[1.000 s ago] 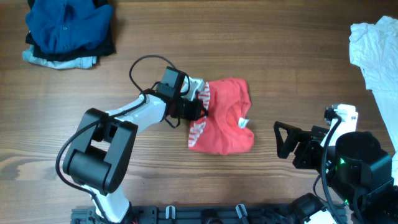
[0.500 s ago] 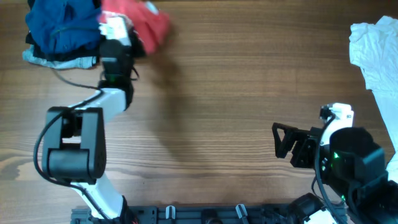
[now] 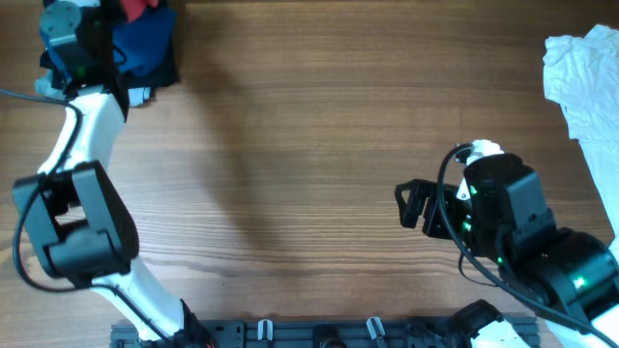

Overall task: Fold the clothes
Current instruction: 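Grasp the folded red shirt with the left gripper and carry it left, then place the red shirt on top of the clothes stack with the left gripper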

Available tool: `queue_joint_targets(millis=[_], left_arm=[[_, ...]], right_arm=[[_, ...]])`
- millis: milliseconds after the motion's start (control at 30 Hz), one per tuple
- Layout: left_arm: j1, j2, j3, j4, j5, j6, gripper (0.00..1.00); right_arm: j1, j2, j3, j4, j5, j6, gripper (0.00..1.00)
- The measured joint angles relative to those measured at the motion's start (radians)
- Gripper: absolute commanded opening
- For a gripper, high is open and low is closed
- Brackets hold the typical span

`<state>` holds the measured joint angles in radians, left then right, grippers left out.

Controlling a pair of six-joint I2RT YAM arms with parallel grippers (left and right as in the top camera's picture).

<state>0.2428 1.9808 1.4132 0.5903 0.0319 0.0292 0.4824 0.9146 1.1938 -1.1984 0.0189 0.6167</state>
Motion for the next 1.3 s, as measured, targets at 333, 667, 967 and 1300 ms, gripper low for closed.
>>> queue_joint_targets(millis=[333, 667, 967, 1300], left_arm=[[0.177, 0.28, 0.008, -0.103, -0.056, -0.414, 1.0], [0.14, 0.112, 0.006, -0.301, 0.125, -0.447, 1.0], [0.048, 0.111, 0.006, -0.338, 0.079, -0.447, 1.0], [0.066, 0.137, 0.006, -0.413, -0.013, -0.447, 0.94]], right_arm=[[0.0, 0.05, 0.0, -0.011, -0.093, 0.007, 1.0], [0.0, 0.05, 0.0, -0.025, -0.109, 0.007, 0.99], [0.0, 0.05, 0.0, -0.051, -0.109, -0.013, 0.99], [0.0, 0.05, 0.0, -0.052, -0.108, -0.016, 0.99]])
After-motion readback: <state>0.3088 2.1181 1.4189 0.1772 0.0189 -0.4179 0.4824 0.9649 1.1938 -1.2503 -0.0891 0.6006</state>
